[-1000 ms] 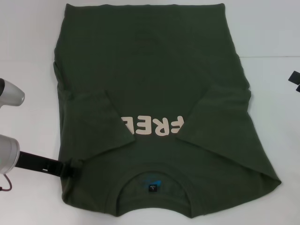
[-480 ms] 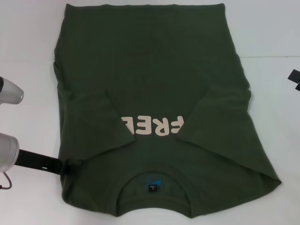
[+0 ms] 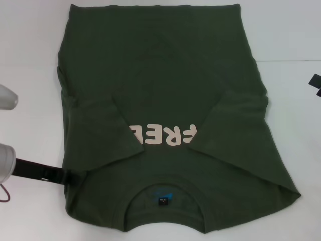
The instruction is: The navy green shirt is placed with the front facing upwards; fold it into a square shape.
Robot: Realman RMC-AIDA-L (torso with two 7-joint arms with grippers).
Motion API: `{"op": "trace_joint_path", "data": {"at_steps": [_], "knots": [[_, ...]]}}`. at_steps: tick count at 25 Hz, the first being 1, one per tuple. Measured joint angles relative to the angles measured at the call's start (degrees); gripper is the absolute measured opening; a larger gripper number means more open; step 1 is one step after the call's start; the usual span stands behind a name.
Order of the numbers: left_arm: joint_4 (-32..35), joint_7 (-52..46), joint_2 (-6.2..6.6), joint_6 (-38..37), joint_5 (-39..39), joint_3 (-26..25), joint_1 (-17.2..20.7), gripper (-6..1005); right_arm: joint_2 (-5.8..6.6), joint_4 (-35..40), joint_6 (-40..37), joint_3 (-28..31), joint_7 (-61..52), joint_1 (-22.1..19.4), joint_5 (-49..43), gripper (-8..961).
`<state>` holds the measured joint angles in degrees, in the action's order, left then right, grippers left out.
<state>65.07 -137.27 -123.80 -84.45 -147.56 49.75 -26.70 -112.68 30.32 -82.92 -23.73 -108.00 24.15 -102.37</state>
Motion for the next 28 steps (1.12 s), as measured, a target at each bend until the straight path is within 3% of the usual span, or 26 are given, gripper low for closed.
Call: {"op": "trace_joint_path", "data": {"at_steps": [4, 14, 18, 19, 24, 28], "knots": [[-0.5, 0.1, 0.06, 0.0, 0.4, -3.5, 0.0, 77, 0.17, 0.0, -0.3, -0.1, -0.1, 0.1, 0.0, 945], [-2.9, 0.8, 0.95, -1.4, 1.5, -5.1, 0.0, 46, 1.18, 0.6, -0.9, -0.6, -4.5, 0.3, -1.3, 944], [-4.8, 2.4, 1.74, -2.9, 4.1, -8.3, 0.2, 49, 3.51, 0.8, -4.1, -0.8, -9.8, 1.0, -4.8, 944], [-6.5, 3.8, 2.48, -4.2, 5.4, -11.3, 0.0, 49, 4.24, 0.8, -4.9, -0.8, -11.4, 1.1, -5.7, 944], [-10.8, 5.3, 4.19, -5.6, 7.0, -16.1, -0.4, 50, 7.59, 1.0, -8.3, -0.8, -19.3, 2.8, -11.3, 944], [-12.3, 5.8, 4.71, -6.3, 7.0, -17.3, -0.3, 51, 8.95, 2.8, -10.8, -0.9, -26.0, 4.9, -19.7, 944]]}}
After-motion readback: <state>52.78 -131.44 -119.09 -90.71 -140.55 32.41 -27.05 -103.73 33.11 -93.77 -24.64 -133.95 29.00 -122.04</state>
